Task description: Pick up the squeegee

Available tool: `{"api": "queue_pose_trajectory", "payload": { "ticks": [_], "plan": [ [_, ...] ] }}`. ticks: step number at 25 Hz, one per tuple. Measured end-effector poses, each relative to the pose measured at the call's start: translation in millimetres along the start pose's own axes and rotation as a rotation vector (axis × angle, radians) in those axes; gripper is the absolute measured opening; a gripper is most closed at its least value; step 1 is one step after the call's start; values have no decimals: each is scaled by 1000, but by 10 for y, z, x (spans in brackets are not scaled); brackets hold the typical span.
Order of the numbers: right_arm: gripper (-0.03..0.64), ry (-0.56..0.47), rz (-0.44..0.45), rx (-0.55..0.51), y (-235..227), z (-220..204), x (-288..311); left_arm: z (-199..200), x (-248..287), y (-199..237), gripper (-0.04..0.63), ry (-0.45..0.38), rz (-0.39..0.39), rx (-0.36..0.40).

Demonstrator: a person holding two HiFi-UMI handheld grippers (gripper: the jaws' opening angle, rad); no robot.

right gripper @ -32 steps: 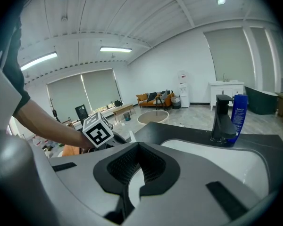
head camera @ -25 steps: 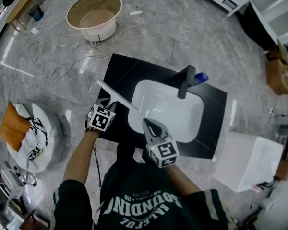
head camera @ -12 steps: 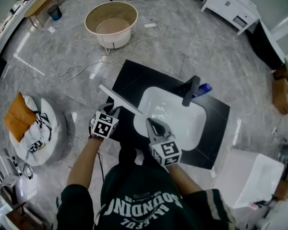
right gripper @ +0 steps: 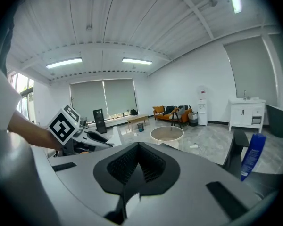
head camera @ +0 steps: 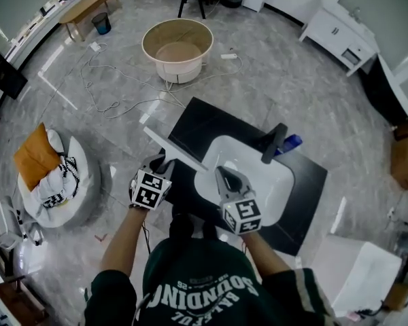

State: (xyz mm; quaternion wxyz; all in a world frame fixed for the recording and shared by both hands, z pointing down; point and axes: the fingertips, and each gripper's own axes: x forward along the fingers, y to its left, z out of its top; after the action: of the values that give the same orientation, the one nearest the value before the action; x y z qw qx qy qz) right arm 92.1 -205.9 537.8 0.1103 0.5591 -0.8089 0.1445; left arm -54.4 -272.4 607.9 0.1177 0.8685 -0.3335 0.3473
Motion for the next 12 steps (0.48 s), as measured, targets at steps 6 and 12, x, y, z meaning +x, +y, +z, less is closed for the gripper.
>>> {"api": "queue_pose_trajectory", "payload": {
  "ticks": [6, 12],
  "plan": [
    [0, -16, 1, -27, -120, 173, -58, 217, -332, -23, 75, -87, 55, -43],
    [0, -32, -2, -51, -195, 272, -78, 436, -597, -62, 75, -161, 86, -79]
  ]
}}
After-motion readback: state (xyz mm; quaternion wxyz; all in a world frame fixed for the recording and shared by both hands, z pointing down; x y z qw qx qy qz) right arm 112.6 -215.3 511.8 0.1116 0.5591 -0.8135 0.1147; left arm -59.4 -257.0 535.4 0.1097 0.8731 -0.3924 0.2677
